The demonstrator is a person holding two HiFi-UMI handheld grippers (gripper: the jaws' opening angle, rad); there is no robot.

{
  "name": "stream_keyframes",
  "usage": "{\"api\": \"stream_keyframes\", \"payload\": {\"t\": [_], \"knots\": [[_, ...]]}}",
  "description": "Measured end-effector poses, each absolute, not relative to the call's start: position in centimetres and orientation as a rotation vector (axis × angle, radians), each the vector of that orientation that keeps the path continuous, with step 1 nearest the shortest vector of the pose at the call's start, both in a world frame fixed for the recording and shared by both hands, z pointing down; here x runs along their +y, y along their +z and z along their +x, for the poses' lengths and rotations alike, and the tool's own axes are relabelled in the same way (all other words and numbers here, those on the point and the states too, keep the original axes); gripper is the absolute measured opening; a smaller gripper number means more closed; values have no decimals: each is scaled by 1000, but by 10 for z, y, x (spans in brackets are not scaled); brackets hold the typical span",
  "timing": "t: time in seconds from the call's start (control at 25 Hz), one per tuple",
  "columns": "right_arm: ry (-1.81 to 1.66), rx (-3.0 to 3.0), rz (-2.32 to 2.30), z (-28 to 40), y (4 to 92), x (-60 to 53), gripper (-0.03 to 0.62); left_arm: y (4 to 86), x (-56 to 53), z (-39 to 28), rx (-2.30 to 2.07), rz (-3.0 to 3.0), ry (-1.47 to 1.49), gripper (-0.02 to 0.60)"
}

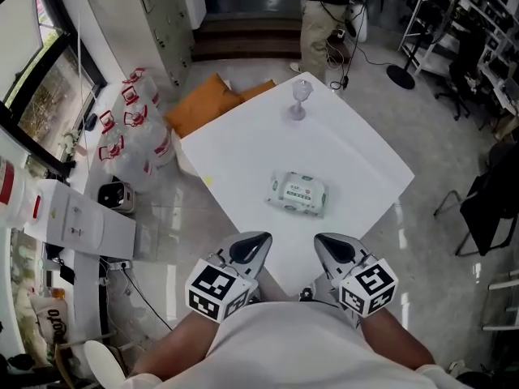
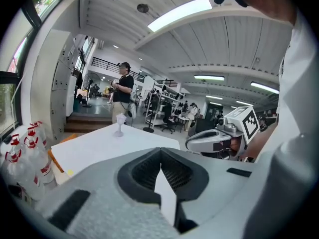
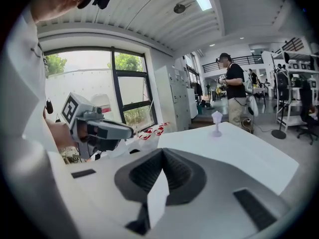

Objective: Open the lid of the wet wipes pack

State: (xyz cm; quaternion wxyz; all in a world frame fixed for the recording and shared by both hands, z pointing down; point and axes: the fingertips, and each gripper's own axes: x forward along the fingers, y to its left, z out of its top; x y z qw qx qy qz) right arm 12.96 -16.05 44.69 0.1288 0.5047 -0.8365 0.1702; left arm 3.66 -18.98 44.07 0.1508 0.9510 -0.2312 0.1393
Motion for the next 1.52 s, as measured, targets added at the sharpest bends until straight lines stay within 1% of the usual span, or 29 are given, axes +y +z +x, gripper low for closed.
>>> {"api": "stream_keyframes", "payload": {"t": [0.6, 1.12, 1.16, 1.52], "knots": [[489, -2505, 1433, 153, 449, -172, 6, 441, -191, 59, -729, 2703, 466, 8], [425, -2496, 1414, 152, 447, -178, 8, 446, -196, 60, -731, 2696, 465, 8], [422, -2497, 1412, 152, 447, -178, 20, 446, -196, 61, -730, 2696, 465, 8], [397, -2479, 1403, 147, 448, -183, 44, 448, -201, 54, -738, 2686, 463, 8]]}}
